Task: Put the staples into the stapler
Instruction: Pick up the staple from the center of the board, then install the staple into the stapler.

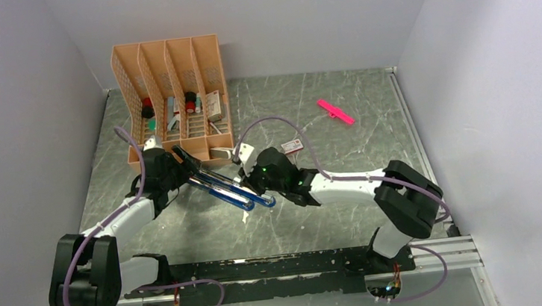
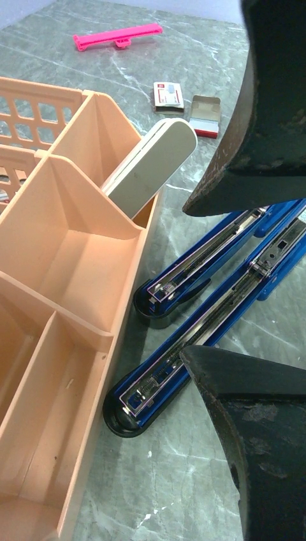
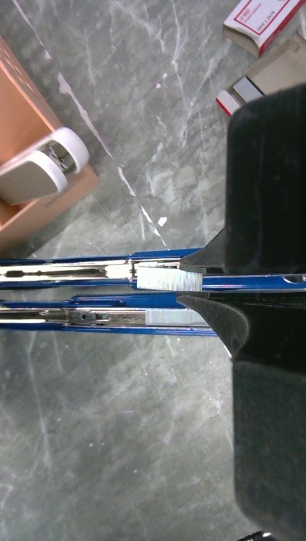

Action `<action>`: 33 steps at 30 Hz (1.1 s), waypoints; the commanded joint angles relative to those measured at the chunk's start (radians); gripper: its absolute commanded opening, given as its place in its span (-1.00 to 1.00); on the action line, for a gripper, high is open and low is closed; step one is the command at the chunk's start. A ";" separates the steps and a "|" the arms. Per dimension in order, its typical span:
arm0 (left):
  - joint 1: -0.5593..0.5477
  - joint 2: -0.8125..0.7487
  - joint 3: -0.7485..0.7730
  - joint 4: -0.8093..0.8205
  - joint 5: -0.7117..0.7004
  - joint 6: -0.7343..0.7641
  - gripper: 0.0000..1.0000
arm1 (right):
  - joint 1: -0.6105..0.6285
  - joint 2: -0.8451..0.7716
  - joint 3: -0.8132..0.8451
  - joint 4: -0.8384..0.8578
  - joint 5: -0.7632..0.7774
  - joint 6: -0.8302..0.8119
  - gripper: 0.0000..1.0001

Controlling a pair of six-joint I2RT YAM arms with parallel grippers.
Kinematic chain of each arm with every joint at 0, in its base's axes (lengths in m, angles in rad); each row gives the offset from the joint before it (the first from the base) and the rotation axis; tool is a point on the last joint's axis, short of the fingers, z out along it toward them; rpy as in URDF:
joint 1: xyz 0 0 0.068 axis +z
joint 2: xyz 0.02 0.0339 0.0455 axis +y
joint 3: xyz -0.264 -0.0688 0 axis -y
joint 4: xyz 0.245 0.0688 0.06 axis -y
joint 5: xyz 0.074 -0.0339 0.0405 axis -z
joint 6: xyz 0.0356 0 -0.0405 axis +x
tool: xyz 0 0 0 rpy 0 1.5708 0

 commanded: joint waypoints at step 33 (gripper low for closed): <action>-0.007 -0.015 -0.014 0.033 0.007 -0.003 0.57 | -0.004 0.117 0.067 -0.133 0.041 0.027 -1.00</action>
